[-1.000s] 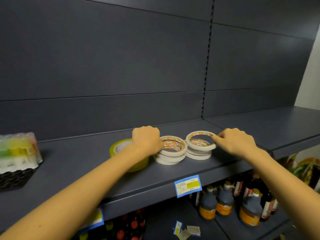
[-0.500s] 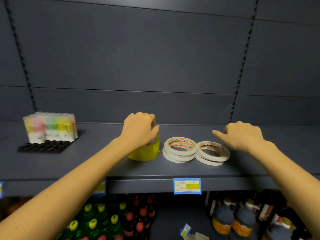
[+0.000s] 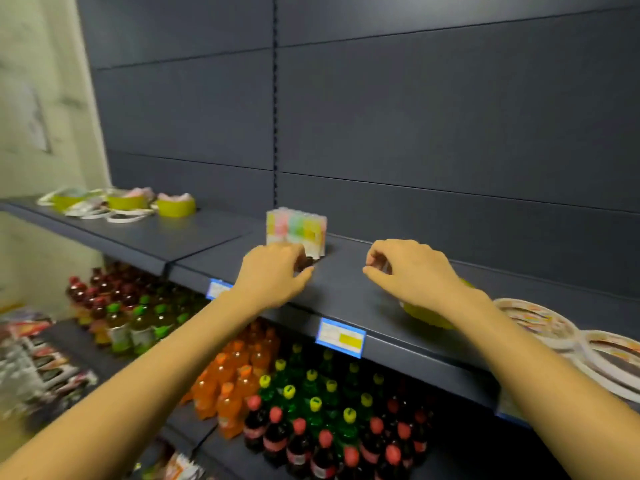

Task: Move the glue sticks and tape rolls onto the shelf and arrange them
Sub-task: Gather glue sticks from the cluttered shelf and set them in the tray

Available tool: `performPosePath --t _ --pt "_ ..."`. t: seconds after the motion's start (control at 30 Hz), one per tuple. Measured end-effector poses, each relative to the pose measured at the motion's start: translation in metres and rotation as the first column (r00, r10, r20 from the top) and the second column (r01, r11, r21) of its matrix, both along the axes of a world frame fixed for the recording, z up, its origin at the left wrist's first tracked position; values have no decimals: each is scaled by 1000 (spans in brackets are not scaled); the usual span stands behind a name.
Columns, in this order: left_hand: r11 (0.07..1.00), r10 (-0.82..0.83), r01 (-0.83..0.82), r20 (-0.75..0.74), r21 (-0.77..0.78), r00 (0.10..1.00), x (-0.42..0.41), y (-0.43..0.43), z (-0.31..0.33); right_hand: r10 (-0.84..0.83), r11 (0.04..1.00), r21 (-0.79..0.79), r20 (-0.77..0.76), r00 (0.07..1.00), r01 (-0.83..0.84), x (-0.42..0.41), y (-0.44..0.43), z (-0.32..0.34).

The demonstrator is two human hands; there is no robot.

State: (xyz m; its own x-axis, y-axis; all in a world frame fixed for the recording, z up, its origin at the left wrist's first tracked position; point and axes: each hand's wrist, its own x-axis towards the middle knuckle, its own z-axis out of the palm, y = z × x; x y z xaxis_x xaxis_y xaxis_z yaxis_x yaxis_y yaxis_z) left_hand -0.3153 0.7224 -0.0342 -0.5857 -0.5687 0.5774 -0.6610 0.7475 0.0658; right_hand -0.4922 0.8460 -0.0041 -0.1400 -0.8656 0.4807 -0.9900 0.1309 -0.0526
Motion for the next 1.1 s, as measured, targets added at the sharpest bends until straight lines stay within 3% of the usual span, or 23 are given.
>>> performPosePath --t 0.17,0.43,0.77,1.1 --pt "991 131 -131 24 0 991 79 -41 -4 146 987 71 -28 989 -143 52 -61 -5" --pt "963 270 -271 86 6 959 199 -117 -6 243 957 157 31 970 -245 141 -159 -12" --pt "958 285 -286 86 2 955 322 -204 -12 235 954 173 81 969 -246 251 -274 -19" --pt "941 331 -332 25 61 943 364 -278 -17 189 940 269 104 977 -210 300 -379 -16"
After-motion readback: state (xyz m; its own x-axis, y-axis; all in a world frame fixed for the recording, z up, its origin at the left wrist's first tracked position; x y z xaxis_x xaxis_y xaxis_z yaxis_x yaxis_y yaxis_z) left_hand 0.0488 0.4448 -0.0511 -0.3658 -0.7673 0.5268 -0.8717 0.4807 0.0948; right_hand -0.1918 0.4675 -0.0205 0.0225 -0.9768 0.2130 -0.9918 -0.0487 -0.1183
